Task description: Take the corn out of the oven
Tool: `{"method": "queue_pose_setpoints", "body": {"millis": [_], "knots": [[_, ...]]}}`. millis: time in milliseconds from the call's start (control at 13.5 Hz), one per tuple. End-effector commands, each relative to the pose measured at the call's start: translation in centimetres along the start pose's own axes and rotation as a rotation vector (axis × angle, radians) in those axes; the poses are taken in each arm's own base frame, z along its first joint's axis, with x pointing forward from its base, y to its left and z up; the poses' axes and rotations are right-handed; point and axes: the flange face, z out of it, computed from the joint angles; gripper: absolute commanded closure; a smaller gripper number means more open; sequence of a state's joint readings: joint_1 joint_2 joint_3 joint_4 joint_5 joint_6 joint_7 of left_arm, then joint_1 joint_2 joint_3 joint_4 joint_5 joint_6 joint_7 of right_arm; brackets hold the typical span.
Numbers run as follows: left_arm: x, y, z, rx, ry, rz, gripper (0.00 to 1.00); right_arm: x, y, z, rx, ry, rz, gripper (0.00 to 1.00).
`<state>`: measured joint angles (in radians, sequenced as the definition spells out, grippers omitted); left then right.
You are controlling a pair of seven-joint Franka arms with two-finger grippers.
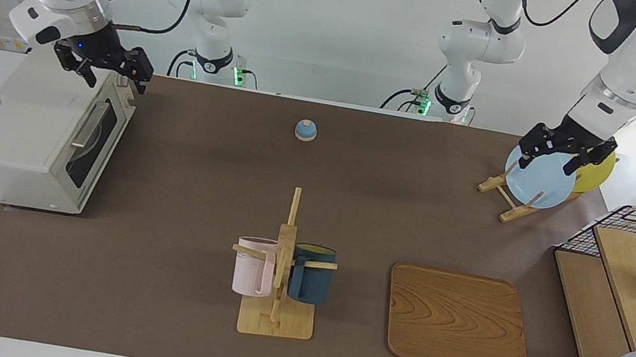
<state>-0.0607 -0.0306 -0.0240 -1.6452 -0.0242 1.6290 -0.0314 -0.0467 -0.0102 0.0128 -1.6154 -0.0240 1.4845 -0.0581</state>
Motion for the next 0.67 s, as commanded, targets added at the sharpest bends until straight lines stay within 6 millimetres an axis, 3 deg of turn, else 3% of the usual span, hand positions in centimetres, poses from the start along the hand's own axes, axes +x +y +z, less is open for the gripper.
{"method": "queue_pose_setpoints", "body": {"millis": [0,519,593], "knots": [[-0.5,-0.2,-0.2,0.007,-0.01,-0.002,0.0,0.2,-0.2,-0.3,0.018,-0.006,0.012,0.0],[-0.5,-0.2,-0.2,0.007,-0.01,-0.002,0.0,-0.7,2.0,-0.9,0.024,0.01,0.026,0.0],[-0.5,-0.1,-0.2,0.007,-0.01,-0.001,0.0,-0.6,1.9,-0.6,0.023,0.016,0.018,0.08]]}}
